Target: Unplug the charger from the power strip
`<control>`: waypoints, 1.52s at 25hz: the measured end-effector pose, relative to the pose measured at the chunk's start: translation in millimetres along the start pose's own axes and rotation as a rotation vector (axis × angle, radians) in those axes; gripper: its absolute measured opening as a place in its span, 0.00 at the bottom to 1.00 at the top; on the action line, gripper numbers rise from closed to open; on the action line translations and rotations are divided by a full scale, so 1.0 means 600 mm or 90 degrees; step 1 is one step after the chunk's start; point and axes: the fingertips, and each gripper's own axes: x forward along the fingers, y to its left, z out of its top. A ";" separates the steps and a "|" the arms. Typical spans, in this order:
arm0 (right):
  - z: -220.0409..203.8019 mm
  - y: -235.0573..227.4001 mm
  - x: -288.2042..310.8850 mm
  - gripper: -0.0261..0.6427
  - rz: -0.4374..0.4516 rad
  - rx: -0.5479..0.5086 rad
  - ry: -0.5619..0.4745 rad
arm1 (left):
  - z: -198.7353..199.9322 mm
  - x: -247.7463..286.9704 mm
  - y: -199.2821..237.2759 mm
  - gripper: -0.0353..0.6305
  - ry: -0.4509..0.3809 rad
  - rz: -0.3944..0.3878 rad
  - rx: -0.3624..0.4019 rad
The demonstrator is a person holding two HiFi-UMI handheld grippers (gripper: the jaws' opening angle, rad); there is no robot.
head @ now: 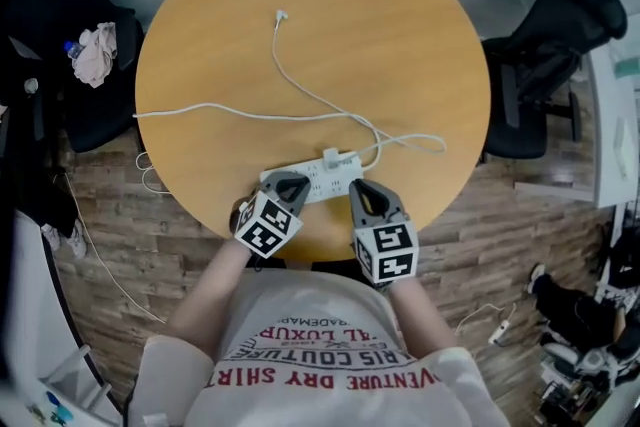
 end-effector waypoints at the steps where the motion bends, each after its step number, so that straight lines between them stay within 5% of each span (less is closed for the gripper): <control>1: -0.003 0.000 0.003 0.08 0.001 -0.001 0.004 | -0.003 0.006 0.003 0.10 0.016 0.013 0.015; 3: -0.004 0.001 0.009 0.09 0.001 -0.002 0.009 | -0.007 0.013 0.005 0.10 0.040 0.027 0.028; 6: -0.001 0.008 0.027 0.31 0.009 0.007 0.020 | -0.007 0.016 0.005 0.10 0.043 0.030 0.030; 9: 0.003 0.019 0.051 0.36 0.017 0.022 0.038 | -0.007 0.016 0.005 0.10 0.040 0.034 0.036; 20: -0.017 0.012 0.133 0.36 -0.016 0.076 0.147 | -0.005 0.017 0.000 0.10 0.017 0.086 0.106; 32: -0.028 0.014 0.139 0.28 -0.056 0.020 0.197 | -0.008 0.020 -0.001 0.10 0.041 0.028 0.033; 38: 0.015 0.019 0.113 0.28 -0.055 0.022 0.147 | -0.007 0.022 0.002 0.10 0.050 0.010 0.018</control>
